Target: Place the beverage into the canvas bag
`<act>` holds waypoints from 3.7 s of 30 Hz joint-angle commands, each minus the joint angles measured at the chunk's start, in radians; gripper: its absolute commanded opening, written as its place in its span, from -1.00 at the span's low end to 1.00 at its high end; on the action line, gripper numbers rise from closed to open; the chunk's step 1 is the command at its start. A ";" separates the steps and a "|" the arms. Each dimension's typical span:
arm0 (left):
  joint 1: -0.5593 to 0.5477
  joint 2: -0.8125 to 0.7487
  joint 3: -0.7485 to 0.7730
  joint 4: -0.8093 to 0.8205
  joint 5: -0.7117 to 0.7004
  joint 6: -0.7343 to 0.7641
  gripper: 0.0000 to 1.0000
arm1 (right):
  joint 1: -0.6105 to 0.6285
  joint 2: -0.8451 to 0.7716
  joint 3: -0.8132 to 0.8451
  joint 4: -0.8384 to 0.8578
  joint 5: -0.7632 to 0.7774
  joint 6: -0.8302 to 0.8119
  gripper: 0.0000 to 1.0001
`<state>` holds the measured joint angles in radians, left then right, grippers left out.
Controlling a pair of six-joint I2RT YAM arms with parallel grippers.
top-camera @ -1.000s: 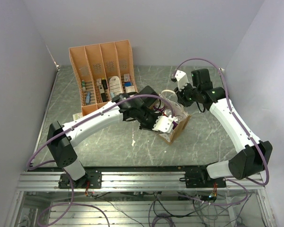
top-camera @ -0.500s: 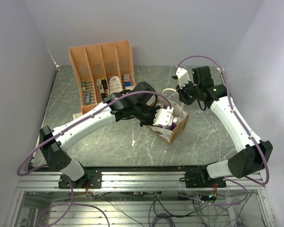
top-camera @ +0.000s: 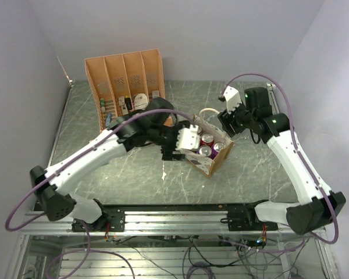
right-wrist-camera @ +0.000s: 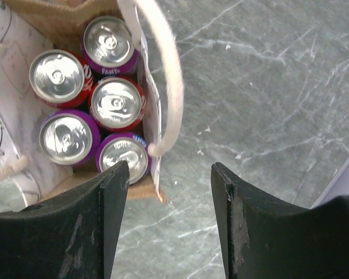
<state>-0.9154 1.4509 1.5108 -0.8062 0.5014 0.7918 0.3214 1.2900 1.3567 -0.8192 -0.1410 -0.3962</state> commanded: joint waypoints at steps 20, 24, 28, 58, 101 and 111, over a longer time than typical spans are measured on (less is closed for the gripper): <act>0.675 -0.510 -0.323 0.464 -0.546 -0.684 0.98 | -0.178 -0.123 -0.122 0.189 0.265 0.162 0.96; 0.691 -0.559 -0.354 0.496 -0.576 -0.683 0.98 | -0.177 -0.136 -0.162 0.258 0.259 0.149 1.00; 0.691 -0.553 -0.331 0.453 -0.518 -0.636 0.98 | -0.177 -0.130 -0.117 0.211 0.157 0.192 1.00; 0.771 -0.725 -0.494 0.488 -0.459 -0.693 0.98 | -0.315 -0.621 -0.500 0.489 0.068 0.165 1.00; 0.777 -0.756 -0.466 0.425 -0.510 -0.666 0.98 | -0.343 -0.596 -0.532 0.510 0.161 0.117 1.00; 0.777 -0.743 -0.465 0.422 -0.492 -0.671 0.98 | -0.344 -0.585 -0.545 0.532 0.219 0.110 1.00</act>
<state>-0.1474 0.7052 1.0508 -0.4007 -0.0021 0.1226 -0.0151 0.7002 0.8234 -0.3298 0.0360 -0.2741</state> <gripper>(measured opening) 0.989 0.999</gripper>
